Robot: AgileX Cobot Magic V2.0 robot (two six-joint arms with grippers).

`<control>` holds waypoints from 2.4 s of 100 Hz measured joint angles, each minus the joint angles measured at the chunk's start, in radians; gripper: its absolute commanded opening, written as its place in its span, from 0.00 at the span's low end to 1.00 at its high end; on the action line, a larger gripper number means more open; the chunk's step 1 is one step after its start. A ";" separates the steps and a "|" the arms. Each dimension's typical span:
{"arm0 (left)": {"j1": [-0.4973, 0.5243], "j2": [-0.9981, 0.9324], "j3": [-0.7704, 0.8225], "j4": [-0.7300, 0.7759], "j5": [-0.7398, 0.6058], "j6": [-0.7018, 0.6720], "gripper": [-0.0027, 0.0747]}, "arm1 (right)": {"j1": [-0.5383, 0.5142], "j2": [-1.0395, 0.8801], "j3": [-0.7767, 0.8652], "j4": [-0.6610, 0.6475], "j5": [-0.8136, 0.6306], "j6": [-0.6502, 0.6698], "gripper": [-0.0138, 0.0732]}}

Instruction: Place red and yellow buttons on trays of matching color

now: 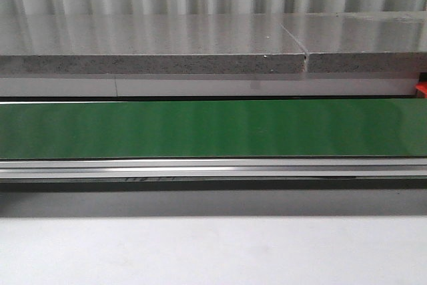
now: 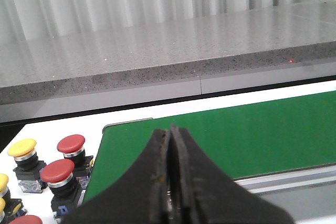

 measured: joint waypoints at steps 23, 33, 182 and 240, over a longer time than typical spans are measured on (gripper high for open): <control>0.000 0.000 0.000 0.035 -0.018 0.000 0.01 | 0.000 0.000 0.000 0.000 0.000 0.000 0.11; 0.000 0.000 0.000 0.056 -0.068 0.000 0.01 | 0.000 0.000 0.000 0.000 0.000 0.000 0.11; 0.050 0.529 -0.491 0.015 0.338 0.000 0.60 | 0.000 0.000 0.000 0.000 0.000 0.000 0.11; 0.256 0.981 -0.890 0.000 0.669 -0.150 0.60 | 0.000 0.000 0.000 0.000 0.000 0.000 0.11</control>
